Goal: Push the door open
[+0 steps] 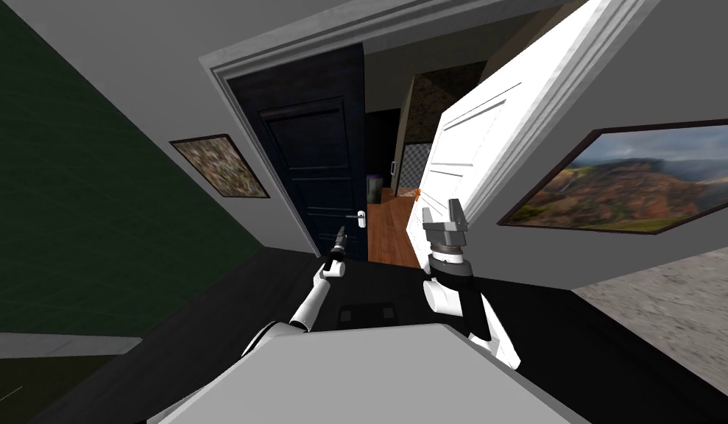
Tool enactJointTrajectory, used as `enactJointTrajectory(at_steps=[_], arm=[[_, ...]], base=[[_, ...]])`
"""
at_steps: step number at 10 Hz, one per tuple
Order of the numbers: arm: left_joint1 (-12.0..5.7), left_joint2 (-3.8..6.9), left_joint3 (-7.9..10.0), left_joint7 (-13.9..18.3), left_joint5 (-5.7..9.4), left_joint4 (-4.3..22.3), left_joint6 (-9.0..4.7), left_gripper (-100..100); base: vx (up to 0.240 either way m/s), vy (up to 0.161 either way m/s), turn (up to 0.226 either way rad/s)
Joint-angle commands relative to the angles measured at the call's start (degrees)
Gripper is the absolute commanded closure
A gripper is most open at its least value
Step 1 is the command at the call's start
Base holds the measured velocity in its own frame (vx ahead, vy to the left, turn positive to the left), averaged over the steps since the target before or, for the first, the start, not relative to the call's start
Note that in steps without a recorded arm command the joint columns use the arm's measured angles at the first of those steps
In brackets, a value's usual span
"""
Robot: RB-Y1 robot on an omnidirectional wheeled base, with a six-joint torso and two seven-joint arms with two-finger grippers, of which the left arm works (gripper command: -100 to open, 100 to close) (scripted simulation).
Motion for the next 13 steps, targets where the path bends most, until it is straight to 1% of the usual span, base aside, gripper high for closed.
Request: enactJointTrajectory(at_steps=[1, 2, 3, 5, 8, 9, 10, 11, 13], arm=[[-0.97, -0.34, -0.26, -0.2, 0.45, 1.7, 0.02, -100], [-1.62, -0.59, -0.41, -0.3, 0.71, 2.8, 0.01, -100], [-2.66, -1.09, -0.64, -0.5, 1.14, 4.6, -0.01, -100], [-3.71, -1.58, -0.88, -0.7, 1.57, 6.4, -0.04, -100], [-6.07, -2.91, -1.41, -1.2, 2.54, 10.4, -0.09, -100], [-7.14, -3.65, -1.65, -1.4, 2.98, 12.3, -0.11, -100], [-6.26, -3.27, -1.49, -1.3, 2.7, 10.7, 0.03, -100], [-6.29, -1.45, -1.36, -1.4, 2.73, 10.8, 0.12, -100], [-6.35, -0.32, -1.16, -1.3, 2.73, 11.0, 0.01, -100]], base=[[0.073, 0.025, -0.034], [0.079, 0.027, -0.032], [0.1, 0.025, -0.046], [0.099, 0.026, -0.029], [0.095, 0.03, -0.039], [0.12, 0.032, -0.042], [0.056, 0.017, -0.01], [0.109, -0.021, -0.023], [0.198, -0.033, -0.024]])
